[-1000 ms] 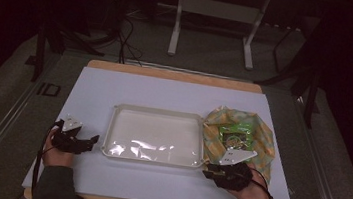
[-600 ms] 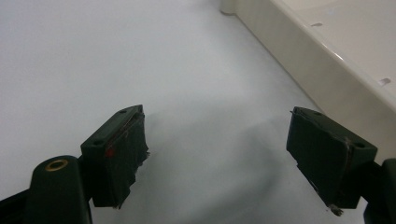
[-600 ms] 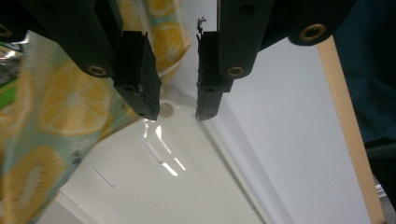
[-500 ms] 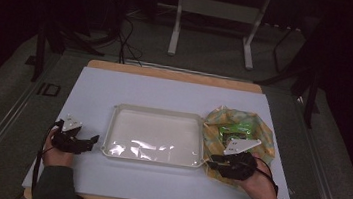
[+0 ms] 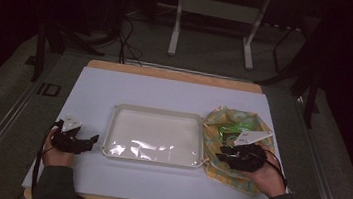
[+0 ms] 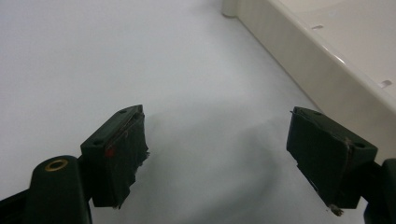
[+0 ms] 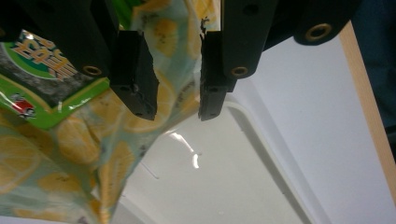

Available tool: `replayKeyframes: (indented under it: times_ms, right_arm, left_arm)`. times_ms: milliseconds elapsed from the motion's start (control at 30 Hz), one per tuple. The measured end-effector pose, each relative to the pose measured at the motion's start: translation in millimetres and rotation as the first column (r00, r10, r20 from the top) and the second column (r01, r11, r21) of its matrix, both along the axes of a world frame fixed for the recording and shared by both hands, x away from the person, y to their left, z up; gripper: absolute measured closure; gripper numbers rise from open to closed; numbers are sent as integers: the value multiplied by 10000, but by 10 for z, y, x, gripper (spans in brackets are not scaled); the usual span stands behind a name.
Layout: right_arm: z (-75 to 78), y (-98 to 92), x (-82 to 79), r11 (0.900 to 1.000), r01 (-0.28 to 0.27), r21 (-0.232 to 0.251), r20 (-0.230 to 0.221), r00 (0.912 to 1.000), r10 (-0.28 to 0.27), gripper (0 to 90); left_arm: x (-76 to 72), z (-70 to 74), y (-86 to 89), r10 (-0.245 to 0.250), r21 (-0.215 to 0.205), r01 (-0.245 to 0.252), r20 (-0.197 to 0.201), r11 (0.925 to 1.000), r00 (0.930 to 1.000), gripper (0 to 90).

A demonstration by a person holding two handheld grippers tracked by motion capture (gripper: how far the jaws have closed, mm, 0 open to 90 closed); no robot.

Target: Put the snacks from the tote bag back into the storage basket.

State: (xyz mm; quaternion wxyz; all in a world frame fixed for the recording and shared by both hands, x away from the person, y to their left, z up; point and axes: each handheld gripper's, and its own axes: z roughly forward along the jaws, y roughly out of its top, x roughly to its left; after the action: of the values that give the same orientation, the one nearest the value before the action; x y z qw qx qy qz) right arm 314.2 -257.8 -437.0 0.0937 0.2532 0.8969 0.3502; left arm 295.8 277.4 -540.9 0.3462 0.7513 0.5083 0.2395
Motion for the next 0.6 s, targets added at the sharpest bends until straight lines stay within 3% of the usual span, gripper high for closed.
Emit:
replayKeyframes:
  times_ms: [200,600]
  right_arm:
    - [24,-74,55,9997,241,30,-7,9997,-241,657]
    - [17,-248,174,9922,1233,198,-109,9923,-1231,630]
  left_arm:
    - [-4,3,15,45,-126,-44,33,9999,10000,201]
    - [0,0,9,4,-60,-4,2,10000,10000,201]
